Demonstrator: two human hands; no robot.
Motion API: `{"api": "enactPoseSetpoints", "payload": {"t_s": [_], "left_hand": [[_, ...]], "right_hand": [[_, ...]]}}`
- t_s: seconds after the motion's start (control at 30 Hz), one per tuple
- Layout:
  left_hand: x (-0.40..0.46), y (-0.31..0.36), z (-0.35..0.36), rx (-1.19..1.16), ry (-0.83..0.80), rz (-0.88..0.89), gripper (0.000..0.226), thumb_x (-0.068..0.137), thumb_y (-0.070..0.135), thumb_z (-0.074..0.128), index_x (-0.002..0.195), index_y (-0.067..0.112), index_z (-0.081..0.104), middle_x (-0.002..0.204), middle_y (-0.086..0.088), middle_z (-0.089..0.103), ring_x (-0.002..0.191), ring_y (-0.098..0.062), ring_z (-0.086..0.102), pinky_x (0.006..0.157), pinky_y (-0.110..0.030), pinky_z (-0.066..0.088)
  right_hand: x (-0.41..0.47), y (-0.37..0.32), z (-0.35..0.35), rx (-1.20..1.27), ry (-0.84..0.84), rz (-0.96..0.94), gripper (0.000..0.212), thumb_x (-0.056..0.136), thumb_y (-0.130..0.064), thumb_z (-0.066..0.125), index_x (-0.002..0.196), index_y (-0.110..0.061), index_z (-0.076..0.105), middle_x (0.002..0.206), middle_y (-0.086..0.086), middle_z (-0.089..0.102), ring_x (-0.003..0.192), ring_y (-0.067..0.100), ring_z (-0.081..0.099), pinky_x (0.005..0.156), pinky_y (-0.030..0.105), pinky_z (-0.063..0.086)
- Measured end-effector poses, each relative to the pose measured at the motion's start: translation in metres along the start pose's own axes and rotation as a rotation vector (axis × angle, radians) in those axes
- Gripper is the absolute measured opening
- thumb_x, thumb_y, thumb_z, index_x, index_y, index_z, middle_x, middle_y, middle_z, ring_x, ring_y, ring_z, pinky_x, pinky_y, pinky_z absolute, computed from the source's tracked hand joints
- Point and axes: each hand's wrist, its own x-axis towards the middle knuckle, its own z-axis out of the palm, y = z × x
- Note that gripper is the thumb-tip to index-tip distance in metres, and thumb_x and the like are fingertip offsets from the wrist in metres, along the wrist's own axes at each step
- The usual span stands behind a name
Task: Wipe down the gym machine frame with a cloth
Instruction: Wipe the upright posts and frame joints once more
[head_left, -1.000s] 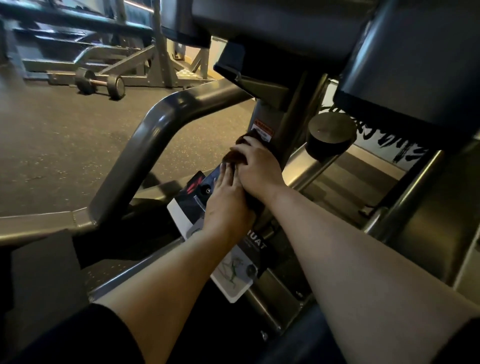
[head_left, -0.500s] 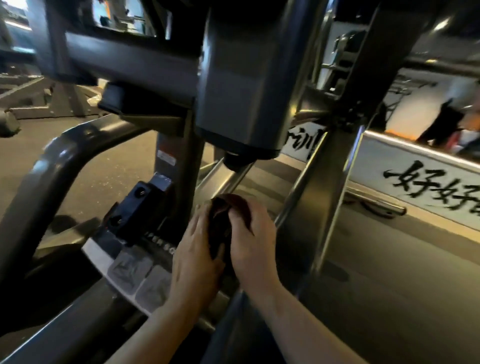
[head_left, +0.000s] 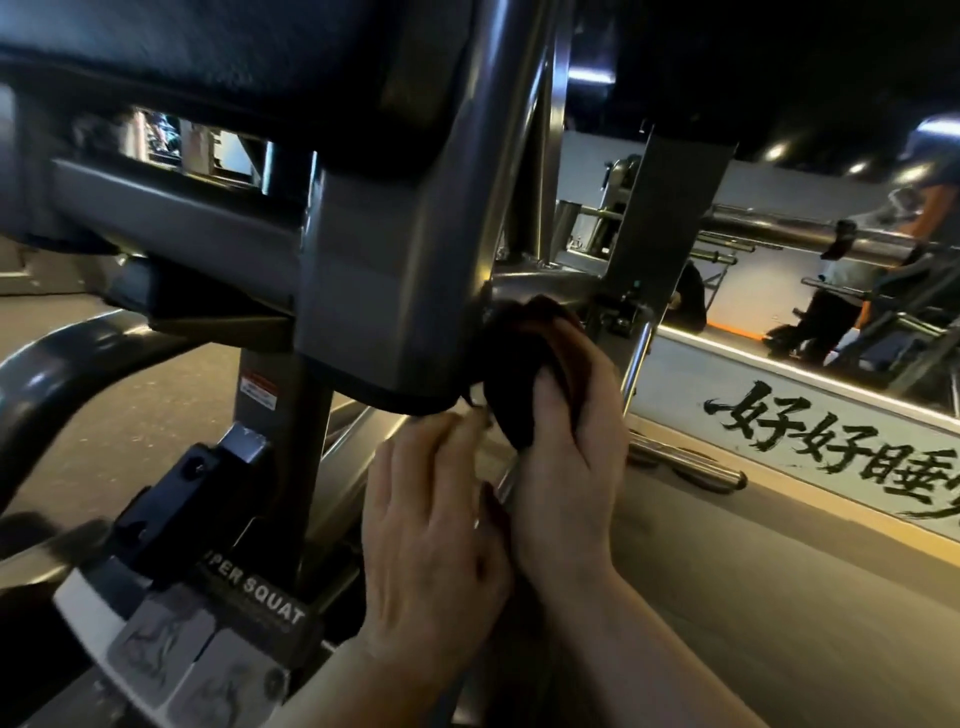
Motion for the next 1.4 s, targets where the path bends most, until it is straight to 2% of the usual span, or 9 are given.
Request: {"api": "enactPoseSetpoints", "payload": {"t_s": [0.1,0.2,0.33,0.47,0.67,0.87,1.0,1.1,1.4], "left_hand": [[0.021,0.003,-0.011,0.095,0.134,0.119,0.050,0.081,0.020,0.055,0.129,0.013,0.043,0.113,-0.005,0.041,0.097,-0.020,0.045,0.083,-0.029,0.033],[0.059,-0.007,-0.009,0.157,0.049,0.044,0.077,0.080,0.026,0.063,0.144,0.011,0.024,0.142,-0.008,0.026,0.129,-0.026,0.032,0.106,-0.043,0.033],[0.075,-0.009,-0.002,0.231,-0.026,-0.039,0.084,0.088,0.028,0.061,0.151,0.003,0.011,0.159,-0.015,0.011,0.147,-0.029,0.013,0.121,-0.044,0.013],[0.073,-0.003,-0.005,0.277,-0.037,-0.067,0.075,0.091,0.021,0.053,0.151,0.004,0.011,0.159,-0.016,0.015,0.148,-0.026,0.012,0.121,-0.039,0.013],[0.077,-0.002,-0.018,0.329,-0.142,-0.041,0.089,0.079,0.011,0.061,0.152,0.005,0.011,0.158,-0.015,0.018,0.146,-0.026,0.018,0.117,-0.041,0.015],[0.085,-0.001,-0.040,0.335,-0.234,-0.014,0.099,0.065,0.010,0.080,0.148,0.005,0.027,0.151,-0.011,0.036,0.140,-0.022,0.029,0.117,-0.044,0.017],[0.097,0.004,-0.051,0.282,-0.163,0.099,0.082,0.066,0.012,0.080,0.139,0.009,0.042,0.136,-0.008,0.045,0.124,-0.023,0.044,0.106,-0.041,0.033],[0.115,0.017,-0.059,0.229,-0.090,0.304,0.051,0.078,0.026,0.059,0.127,0.014,0.048,0.129,-0.004,0.044,0.114,-0.019,0.047,0.097,-0.035,0.036],[0.195,0.040,-0.071,0.356,-0.003,0.468,0.032,0.090,0.020,0.053,0.116,0.008,0.068,0.135,-0.012,0.057,0.135,-0.023,0.039,0.118,-0.035,0.019]], "right_hand": [[0.030,-0.018,0.014,0.140,-0.143,-0.021,0.026,0.102,-0.016,0.041,0.118,-0.027,0.058,0.130,-0.005,0.053,0.121,0.000,0.050,0.098,0.015,0.044],[0.063,-0.038,0.018,0.138,-0.315,0.035,0.029,0.105,-0.019,0.033,0.101,-0.035,0.057,0.103,-0.027,0.060,0.096,-0.019,0.053,0.082,0.005,0.044],[0.103,-0.057,0.029,0.220,-0.454,0.182,0.027,0.104,-0.030,0.030,0.112,-0.024,0.055,0.106,-0.005,0.062,0.097,0.001,0.058,0.084,0.028,0.047],[0.098,-0.060,0.036,0.224,-0.348,0.282,0.033,0.103,-0.030,0.033,0.106,-0.012,0.061,0.117,0.016,0.061,0.108,0.028,0.057,0.095,0.045,0.045],[0.065,-0.064,0.030,0.091,-0.149,0.168,0.013,0.100,-0.022,0.046,0.102,-0.025,0.058,0.088,-0.013,0.064,0.085,0.004,0.061,0.080,0.031,0.052],[0.084,-0.089,0.024,0.154,-0.230,0.364,0.025,0.102,-0.016,0.038,0.094,-0.022,0.061,0.098,0.002,0.062,0.095,0.018,0.059,0.087,0.040,0.049],[0.091,-0.093,0.032,0.146,-0.237,0.400,0.026,0.100,-0.022,0.039,0.091,-0.024,0.063,0.102,0.006,0.064,0.101,0.025,0.061,0.097,0.053,0.047],[0.083,-0.087,0.026,0.049,-0.183,0.322,0.019,0.096,-0.020,0.047,0.095,-0.024,0.065,0.100,0.004,0.067,0.100,0.024,0.063,0.092,0.051,0.050],[0.105,-0.124,0.023,0.259,0.156,0.165,0.030,0.095,-0.005,0.046,0.089,-0.028,0.065,0.097,-0.003,0.067,0.096,0.016,0.064,0.088,0.046,0.054]]}}
